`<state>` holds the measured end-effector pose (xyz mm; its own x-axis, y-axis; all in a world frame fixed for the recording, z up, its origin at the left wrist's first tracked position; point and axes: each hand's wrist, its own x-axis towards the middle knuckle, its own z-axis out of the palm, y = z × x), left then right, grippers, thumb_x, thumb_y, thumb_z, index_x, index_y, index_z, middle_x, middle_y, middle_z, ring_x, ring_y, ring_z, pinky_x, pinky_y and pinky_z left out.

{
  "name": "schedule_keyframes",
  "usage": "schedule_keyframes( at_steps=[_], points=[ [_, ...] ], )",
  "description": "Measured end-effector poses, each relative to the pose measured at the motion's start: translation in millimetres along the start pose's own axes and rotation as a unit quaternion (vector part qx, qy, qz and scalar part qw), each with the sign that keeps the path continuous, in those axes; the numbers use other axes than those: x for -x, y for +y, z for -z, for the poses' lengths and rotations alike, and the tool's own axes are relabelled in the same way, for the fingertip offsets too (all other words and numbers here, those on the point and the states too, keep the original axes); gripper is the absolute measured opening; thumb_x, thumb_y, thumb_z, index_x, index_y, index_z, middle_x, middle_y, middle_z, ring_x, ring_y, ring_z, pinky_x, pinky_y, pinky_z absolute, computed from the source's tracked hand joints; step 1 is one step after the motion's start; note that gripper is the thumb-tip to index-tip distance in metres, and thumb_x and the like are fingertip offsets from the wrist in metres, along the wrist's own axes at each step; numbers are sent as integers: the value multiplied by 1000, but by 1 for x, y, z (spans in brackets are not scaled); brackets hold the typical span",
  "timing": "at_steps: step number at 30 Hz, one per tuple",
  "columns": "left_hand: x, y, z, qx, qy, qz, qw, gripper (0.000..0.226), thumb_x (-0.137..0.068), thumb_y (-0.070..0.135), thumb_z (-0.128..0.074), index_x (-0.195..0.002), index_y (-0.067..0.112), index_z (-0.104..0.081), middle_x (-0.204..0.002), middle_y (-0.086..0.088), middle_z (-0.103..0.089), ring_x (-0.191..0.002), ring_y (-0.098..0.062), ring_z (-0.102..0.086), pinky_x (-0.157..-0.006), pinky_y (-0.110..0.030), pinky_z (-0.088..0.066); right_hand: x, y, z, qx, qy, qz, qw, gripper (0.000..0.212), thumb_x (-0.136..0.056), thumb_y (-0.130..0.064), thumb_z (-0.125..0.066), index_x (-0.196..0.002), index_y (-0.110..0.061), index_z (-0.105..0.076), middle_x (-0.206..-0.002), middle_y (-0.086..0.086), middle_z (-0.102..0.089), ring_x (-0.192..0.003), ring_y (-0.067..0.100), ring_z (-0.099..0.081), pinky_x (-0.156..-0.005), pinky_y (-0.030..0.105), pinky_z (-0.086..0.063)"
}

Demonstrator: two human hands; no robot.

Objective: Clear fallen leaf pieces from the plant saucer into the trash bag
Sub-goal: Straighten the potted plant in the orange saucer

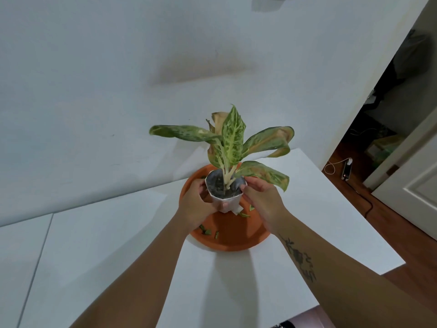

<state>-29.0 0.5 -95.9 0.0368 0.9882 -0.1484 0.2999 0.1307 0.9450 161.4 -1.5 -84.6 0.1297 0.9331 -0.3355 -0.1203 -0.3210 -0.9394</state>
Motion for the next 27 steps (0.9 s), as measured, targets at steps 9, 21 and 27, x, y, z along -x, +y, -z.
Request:
schedule_keyframes(
  at_steps=[9, 21, 27],
  points=[
    [1, -8, -3, -13, 0, -20, 1000, 85, -48, 48, -95, -122, 38, -54, -122, 10, -67, -115, -13, -63, -95, -47, -54, 0, 3, 9, 17, -2, 13, 1000, 2, -80, -32, -73, -78, -33, -73, -79, -15, -75, -80, 2, -72, -70, 17, -55],
    [-2, -4, -2, -395, -35, -40, 917, 84, -80, 28, -68, -152, 15, -28, -153, -9, -39, -142, -29, -32, -115, -44, -29, -31, 10, 38, 574, -164, 168, 784, 56, -94, -31, -46, -148, -25, -30, -153, 4, -36, -140, 28, -32, -113, 39, -30],
    [16, -15, -22, -571, -27, -6, 821, 48, -98, 34, -40, -141, 12, -43, -152, -12, -35, -128, -34, -38, -108, -41, -33, -14, 19, 47, 627, -214, 235, 712, 44, -94, -30, -42, -138, -25, -44, -145, 3, -43, -129, 29, -43, -103, 43, -43]
  ],
)
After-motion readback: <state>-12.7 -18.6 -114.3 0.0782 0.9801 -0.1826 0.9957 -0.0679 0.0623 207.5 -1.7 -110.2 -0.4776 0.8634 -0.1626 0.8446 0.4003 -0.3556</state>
